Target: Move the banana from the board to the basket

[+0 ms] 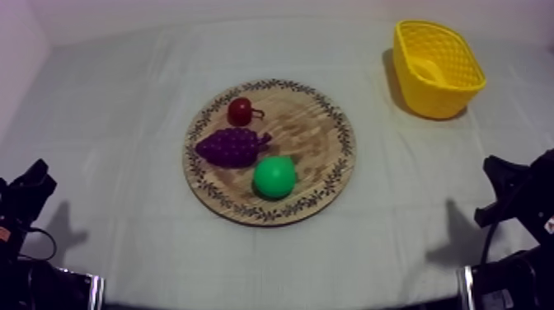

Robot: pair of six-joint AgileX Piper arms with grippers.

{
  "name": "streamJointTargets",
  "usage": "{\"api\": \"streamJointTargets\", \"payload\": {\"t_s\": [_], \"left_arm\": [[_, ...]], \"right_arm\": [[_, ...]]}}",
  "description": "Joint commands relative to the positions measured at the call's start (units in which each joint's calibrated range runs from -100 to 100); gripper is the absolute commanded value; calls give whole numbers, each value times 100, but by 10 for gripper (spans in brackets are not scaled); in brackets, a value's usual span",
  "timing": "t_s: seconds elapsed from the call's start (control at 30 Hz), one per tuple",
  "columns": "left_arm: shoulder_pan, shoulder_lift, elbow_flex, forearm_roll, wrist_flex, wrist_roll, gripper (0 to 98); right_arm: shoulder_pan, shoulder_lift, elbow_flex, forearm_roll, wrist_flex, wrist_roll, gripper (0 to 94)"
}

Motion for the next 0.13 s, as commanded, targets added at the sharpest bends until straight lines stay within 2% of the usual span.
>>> {"api": "streamJointTargets", "payload": {"t_s": [0.0,0.1], "left_arm": [[2,-5,-1,3,0,0,1],[2,-5,-1,3,0,-2,1]], "right_arm": [[-3,-5,5,0,2,4,4],[-3,-5,5,0,2,7,4]]}}
